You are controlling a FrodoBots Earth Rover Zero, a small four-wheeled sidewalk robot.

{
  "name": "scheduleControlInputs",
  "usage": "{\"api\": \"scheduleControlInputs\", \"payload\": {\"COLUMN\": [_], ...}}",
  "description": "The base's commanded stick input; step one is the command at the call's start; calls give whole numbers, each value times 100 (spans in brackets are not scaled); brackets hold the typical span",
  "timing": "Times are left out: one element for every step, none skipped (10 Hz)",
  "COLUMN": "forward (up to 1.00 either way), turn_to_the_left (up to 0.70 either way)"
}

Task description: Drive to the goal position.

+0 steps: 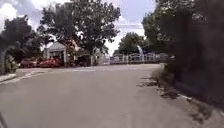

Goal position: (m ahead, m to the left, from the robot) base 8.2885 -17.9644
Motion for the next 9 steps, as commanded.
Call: {"api": "scheduleControlInputs", "payload": {"forward": [100, 100, 100, 100, 100, 100, 100, 100, 100], "turn_to_the_left": [-40, -23, -7, 0, 0, 0, 0, 0, 0]}}
